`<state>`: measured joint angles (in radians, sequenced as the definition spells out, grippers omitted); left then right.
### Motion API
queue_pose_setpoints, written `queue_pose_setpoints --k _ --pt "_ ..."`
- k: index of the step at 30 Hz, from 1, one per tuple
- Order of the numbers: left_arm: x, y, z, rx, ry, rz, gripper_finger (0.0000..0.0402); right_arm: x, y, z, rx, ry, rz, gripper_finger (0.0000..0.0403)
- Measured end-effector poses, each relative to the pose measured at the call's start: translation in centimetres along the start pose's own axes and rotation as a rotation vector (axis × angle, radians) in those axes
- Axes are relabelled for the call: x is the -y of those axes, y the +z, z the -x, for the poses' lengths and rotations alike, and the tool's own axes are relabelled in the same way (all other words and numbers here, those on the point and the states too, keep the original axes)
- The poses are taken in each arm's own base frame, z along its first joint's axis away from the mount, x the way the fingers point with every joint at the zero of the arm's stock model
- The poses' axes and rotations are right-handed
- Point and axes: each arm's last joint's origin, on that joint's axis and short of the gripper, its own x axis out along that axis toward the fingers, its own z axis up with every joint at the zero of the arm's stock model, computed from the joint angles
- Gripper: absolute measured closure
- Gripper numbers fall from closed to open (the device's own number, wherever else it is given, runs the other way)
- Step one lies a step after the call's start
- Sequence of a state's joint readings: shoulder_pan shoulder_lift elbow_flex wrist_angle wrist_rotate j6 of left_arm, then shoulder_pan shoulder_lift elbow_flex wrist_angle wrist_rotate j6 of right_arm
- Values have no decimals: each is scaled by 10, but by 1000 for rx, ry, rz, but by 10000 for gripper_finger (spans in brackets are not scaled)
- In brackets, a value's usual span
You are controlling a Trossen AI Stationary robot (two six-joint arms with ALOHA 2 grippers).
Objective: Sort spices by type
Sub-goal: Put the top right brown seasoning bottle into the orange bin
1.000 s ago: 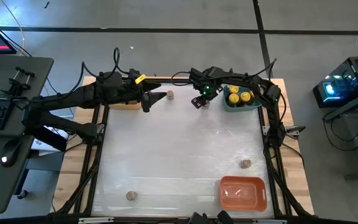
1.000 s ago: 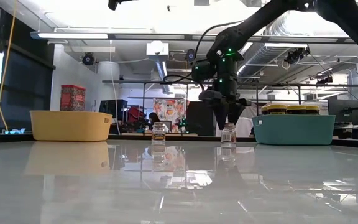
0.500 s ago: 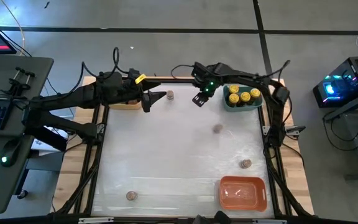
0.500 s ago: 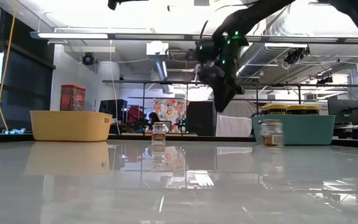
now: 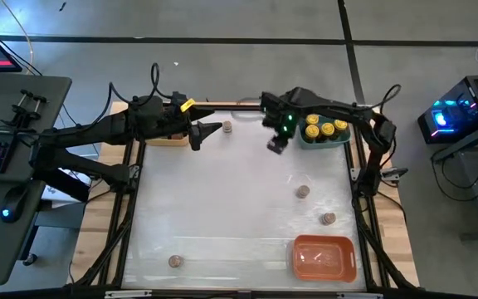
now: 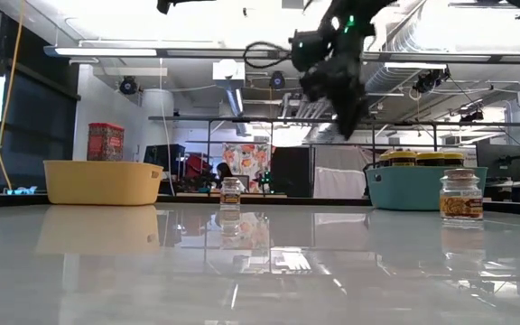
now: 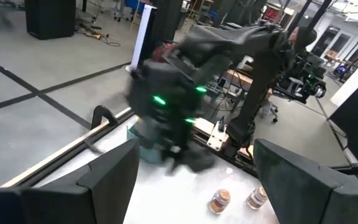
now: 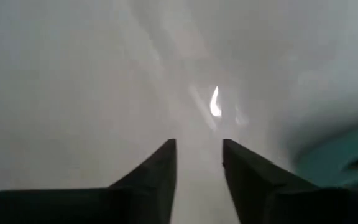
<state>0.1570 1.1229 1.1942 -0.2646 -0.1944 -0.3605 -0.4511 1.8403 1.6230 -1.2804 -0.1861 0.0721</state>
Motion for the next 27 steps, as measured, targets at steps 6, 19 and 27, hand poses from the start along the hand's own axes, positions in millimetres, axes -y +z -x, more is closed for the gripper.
queue_pose_setpoints --k 6,19,27 --pt "-1 0 0 1 3 -15 101 -61 -38 0 -224 -65 211 185" --pt "-11 3 -2 -7 16 -7 101 -53 -149 21 -80 -11 117 106" --pt "-18 5 -3 4 49 -1 101 -75 -174 -16 70 -2 334 107"
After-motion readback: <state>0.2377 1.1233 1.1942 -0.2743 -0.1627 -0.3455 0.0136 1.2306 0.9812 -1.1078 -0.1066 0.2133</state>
